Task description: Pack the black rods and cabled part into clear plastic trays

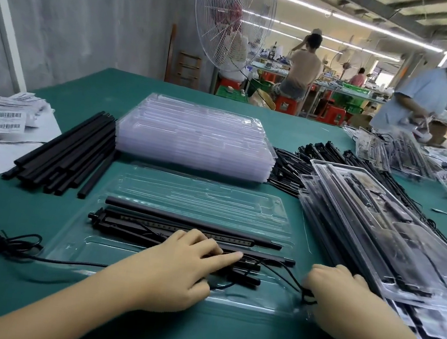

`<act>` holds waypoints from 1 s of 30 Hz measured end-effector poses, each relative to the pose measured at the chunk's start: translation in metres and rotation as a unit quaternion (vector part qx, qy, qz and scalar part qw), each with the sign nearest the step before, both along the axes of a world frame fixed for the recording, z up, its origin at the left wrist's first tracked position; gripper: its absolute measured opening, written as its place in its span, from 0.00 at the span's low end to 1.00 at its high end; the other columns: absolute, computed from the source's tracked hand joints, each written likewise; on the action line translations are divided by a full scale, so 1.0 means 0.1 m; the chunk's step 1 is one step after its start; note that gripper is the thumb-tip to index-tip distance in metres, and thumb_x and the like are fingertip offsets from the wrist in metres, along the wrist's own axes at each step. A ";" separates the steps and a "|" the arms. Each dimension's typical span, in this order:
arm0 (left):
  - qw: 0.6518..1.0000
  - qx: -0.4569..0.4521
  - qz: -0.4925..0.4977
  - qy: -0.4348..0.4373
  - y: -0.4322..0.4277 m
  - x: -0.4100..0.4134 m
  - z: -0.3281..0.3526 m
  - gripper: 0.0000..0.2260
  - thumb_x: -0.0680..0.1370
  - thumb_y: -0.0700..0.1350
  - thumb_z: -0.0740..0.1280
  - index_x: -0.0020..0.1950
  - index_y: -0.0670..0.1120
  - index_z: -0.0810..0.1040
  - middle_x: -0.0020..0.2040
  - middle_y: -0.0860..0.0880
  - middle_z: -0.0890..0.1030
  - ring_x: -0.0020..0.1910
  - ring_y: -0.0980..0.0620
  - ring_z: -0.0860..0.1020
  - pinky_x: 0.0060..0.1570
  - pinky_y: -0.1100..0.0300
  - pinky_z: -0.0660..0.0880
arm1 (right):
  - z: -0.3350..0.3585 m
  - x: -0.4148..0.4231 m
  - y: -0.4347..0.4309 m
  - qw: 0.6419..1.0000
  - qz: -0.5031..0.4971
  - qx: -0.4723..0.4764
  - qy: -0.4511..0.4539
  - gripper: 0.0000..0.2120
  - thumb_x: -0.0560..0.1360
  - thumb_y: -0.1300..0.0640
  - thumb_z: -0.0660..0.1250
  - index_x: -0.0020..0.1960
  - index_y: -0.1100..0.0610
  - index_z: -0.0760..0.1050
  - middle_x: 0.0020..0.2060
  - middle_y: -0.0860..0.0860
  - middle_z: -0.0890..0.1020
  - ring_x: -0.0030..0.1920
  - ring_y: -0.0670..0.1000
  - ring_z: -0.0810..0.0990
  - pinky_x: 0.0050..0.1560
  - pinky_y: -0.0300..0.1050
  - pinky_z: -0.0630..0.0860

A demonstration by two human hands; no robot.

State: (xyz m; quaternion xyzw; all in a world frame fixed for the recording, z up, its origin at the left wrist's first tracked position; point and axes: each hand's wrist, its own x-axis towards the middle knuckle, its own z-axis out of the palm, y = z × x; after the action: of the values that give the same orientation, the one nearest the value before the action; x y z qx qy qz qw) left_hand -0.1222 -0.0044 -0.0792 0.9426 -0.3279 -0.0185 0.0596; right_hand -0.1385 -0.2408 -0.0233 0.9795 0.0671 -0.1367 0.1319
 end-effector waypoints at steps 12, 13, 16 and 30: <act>1.000 0.006 0.001 -0.031 -0.06 -0.05 -0.06 0.28 0.79 0.50 0.48 0.73 0.69 0.37 0.68 0.53 0.61 0.66 0.49 0.56 0.70 0.52 0.53 | 0.20 -0.02 -0.06 0.969 0.101 0.214 0.069 0.19 0.80 0.53 0.56 0.67 0.34 0.63 0.47 0.42 0.72 0.44 0.42 0.73 0.44 0.34 0.68; 0.999 0.005 0.001 -0.032 -0.06 -0.05 -0.07 0.29 0.79 0.50 0.48 0.72 0.68 0.35 0.67 0.53 0.62 0.65 0.49 0.57 0.70 0.52 0.54 | 0.20 -0.03 -0.05 0.970 0.110 0.208 0.067 0.19 0.80 0.54 0.55 0.67 0.35 0.63 0.46 0.44 0.70 0.46 0.46 0.73 0.46 0.38 0.68; 0.999 0.017 0.010 -0.034 -0.05 -0.04 -0.09 0.29 0.78 0.51 0.47 0.74 0.63 0.35 0.70 0.54 0.60 0.67 0.49 0.56 0.71 0.50 0.51 | 0.22 -0.04 -0.06 0.969 0.110 0.213 0.059 0.30 0.80 0.57 0.57 0.71 0.31 0.48 0.46 0.43 0.73 0.45 0.44 0.72 0.50 0.40 0.70; 1.000 0.026 0.002 -0.013 -0.07 -0.05 -0.03 0.27 0.80 0.49 0.48 0.72 0.73 0.43 0.71 0.49 0.58 0.67 0.50 0.53 0.70 0.50 0.49 | 0.19 0.02 -0.16 0.969 0.146 0.191 0.060 0.18 0.80 0.59 0.58 0.64 0.43 0.74 0.63 0.33 0.71 0.58 0.36 0.73 0.55 0.28 0.67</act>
State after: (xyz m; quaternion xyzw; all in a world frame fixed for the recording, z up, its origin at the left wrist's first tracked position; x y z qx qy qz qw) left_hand -0.1268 -0.0110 -0.0821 0.9447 -0.3262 -0.0149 0.0307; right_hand -0.1364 -0.2565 -0.0045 0.9562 0.2424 -0.1586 -0.0432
